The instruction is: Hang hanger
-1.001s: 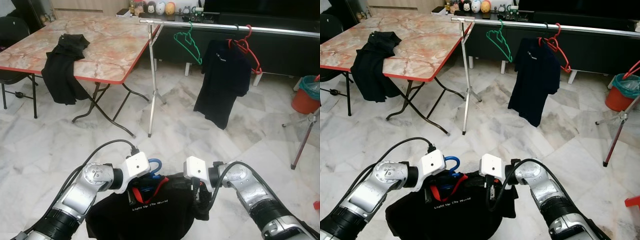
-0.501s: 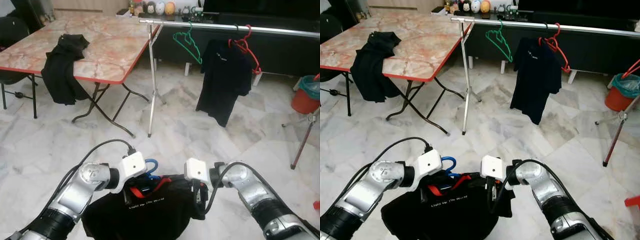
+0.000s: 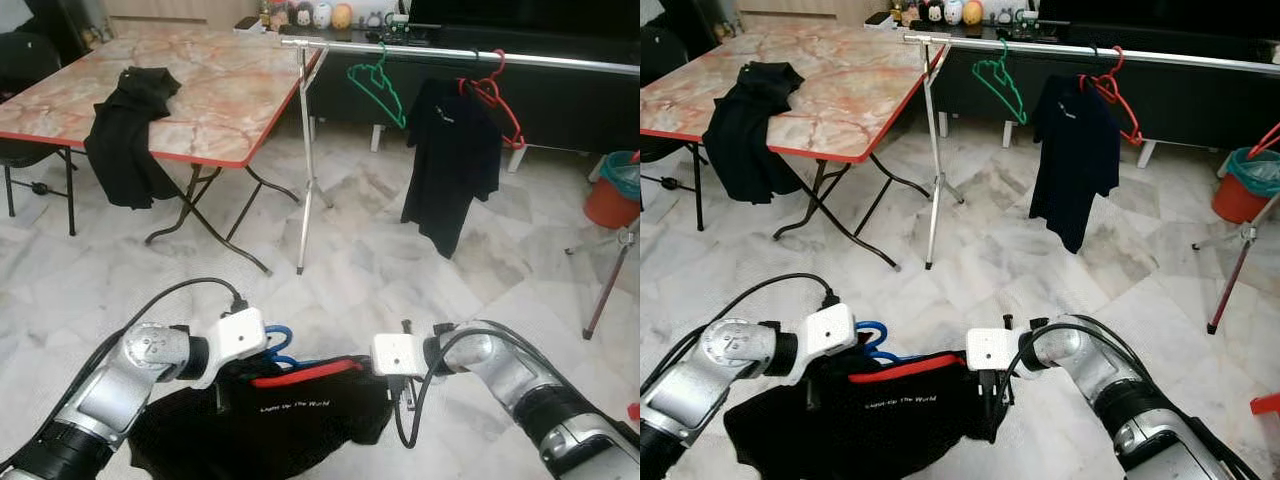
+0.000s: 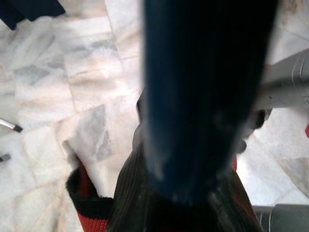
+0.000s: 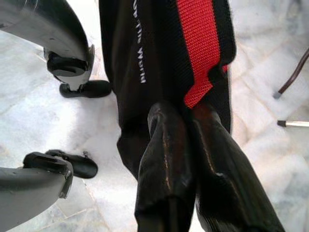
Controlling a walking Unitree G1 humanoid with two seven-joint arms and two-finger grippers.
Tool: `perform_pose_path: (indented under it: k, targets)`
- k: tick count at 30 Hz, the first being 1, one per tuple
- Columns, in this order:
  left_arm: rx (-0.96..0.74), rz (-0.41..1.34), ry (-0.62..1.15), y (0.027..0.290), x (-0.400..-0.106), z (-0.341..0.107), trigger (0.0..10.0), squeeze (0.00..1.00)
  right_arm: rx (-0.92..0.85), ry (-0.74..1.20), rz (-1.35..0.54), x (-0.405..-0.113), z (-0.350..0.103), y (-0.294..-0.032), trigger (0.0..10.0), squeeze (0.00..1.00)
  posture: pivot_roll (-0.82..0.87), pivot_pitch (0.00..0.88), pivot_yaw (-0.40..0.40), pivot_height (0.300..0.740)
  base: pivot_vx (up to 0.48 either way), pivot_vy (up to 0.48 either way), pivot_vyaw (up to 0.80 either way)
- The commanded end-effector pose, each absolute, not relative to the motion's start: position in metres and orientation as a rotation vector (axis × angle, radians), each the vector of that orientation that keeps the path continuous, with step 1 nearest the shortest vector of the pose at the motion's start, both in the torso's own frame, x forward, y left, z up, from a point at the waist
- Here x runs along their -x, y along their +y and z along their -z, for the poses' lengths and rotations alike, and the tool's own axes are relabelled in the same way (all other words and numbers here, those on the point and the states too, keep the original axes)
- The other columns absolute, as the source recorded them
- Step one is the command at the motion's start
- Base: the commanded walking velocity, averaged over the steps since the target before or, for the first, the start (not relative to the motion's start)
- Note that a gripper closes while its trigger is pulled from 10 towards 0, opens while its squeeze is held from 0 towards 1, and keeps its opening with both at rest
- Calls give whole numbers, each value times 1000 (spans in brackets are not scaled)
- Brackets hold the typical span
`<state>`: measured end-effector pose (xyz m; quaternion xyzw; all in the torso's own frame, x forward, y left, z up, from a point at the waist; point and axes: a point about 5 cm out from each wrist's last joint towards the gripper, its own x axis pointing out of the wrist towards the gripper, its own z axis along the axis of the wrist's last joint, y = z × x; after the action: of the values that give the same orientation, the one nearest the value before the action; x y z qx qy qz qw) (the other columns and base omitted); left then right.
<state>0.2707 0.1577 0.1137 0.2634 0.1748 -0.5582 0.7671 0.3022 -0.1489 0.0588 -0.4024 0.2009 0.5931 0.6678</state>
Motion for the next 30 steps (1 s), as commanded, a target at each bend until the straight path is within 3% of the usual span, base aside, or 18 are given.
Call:
perform_pose_path:
  k: [1,3,11,15,27,28,29,30]
  targets:
    - [-551,1165,337,173,-274,-128,0,0,1020,560,-1303,-302,-52,-167,0,0,63,61,6,740,0,0,0]
    - [-511,1146,311,177,-274,-132,0,0,1096,602,-1280,-301,-48,-174,0,0,64,62,5,740,0,0,0]
    - [-314,1117,183,181,-276,-153,0,0,1124,616,-1256,-300,-42,-178,0,0,64,63,3,740,0,0,0]
    - [-420,1244,351,190,-258,-140,0,0,1156,587,-1205,-304,-44,-183,0,0,64,63,3,740,0,0,0]
    - [-602,1302,531,197,-246,-118,0,0,1216,529,-1148,-316,-57,-185,0,0,60,64,1,740,0,0,0]
    - [-619,1319,550,198,-244,-118,510,0,1212,519,-1144,-317,-59,-184,0,0,62,65,1,740,0,0,0]
    - [-634,1337,564,198,-241,-117,1686,0,1205,508,-1139,-318,-60,-183,0,0,62,65,1,740,0,0,0]
    - [-639,1349,563,198,-240,-117,6667,0,1201,503,-1139,-319,-61,-182,0,0,62,65,1,740,0,0,0]
